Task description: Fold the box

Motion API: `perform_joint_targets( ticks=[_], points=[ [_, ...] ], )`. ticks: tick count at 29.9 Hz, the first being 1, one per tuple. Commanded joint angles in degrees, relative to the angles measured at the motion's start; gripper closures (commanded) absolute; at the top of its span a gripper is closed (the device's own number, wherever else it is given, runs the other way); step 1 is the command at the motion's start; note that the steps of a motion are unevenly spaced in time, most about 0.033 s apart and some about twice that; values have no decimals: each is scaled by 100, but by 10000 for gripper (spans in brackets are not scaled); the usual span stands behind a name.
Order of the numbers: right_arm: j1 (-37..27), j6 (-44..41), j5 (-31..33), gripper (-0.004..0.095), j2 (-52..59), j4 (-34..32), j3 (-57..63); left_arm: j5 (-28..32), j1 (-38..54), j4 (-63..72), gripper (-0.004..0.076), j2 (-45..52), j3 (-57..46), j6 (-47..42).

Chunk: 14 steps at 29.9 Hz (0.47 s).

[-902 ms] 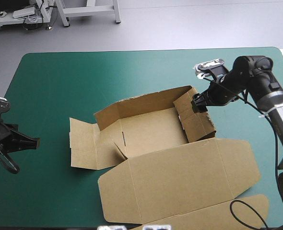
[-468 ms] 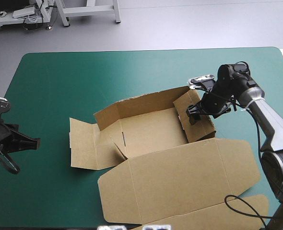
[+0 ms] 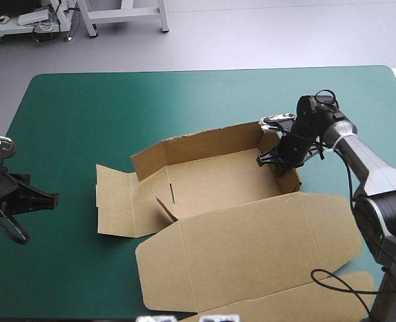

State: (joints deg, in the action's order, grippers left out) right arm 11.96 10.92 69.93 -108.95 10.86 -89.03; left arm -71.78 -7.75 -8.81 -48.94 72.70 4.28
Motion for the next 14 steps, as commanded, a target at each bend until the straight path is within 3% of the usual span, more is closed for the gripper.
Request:
perform_joint_targets(
  ticks=[1,14],
  points=[
    [-8,128,164,926,359,132,-153,-100,1,12,713,18,133,-25],
    [-19,686,164,926,1691,759,-556,40,1,258,717,8,133,-36]
  ],
)
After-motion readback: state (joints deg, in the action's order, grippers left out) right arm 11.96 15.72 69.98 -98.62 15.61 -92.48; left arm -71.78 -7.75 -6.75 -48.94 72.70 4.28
